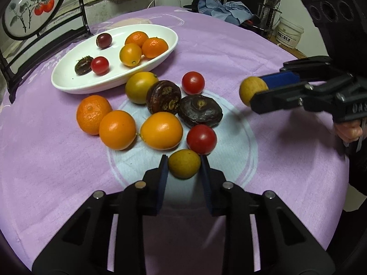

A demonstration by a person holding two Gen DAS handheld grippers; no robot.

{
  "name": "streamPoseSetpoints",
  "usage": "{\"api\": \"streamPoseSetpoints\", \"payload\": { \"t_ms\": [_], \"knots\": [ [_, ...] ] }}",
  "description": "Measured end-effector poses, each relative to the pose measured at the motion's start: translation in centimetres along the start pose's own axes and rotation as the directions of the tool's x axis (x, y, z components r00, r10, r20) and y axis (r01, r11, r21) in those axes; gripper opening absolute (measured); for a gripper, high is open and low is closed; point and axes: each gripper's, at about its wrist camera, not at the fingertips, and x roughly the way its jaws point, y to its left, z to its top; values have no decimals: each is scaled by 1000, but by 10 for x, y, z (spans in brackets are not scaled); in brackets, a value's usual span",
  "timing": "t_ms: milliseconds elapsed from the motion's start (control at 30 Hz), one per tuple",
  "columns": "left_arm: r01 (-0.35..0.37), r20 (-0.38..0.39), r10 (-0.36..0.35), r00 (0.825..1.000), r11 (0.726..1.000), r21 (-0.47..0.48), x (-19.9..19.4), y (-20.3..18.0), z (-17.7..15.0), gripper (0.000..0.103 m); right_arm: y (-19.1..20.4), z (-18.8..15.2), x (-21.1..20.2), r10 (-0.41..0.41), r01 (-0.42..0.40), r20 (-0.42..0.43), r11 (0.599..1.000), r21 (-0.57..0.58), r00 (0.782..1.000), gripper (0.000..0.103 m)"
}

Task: Organize fruits
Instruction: 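Carry both small yellow fruits to the plate and release them, then grasp a red tomato with the left tool while the right tool grasps a dark brown fruit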

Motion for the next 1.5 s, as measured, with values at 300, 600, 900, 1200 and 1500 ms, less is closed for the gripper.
{"api": "streamPoseSetpoints", "payload": {
  "t_ms": [300, 600, 900, 1200, 1500],
  "knots": [
    [8, 241, 23, 970, 992, -127, -57, 34, 39, 29, -18, 45, 0, -52, 40, 188, 997, 70, 981, 29],
    [-102, 171, 181, 969, 915, -390, -9, 111, 100, 28, -77, 108, 48, -189, 127, 242, 960, 250, 952, 29],
    [-161, 122, 237, 964, 881, -445, 8, 132, 99, 81, -94, 112, 57, -180, 122, 188, 951, 284, 966, 45],
    [-234, 152, 336, 930, 857, -458, -41, 112, 57, 92, -31, 75, 19, -117, 99, 175, 989, 108, 978, 50],
    [-193, 126, 313, 941, 805, -560, -58, 122, 7, 95, 0, 27, 37, -166, 166, -41, 986, -16, 985, 50]
  ]
}}
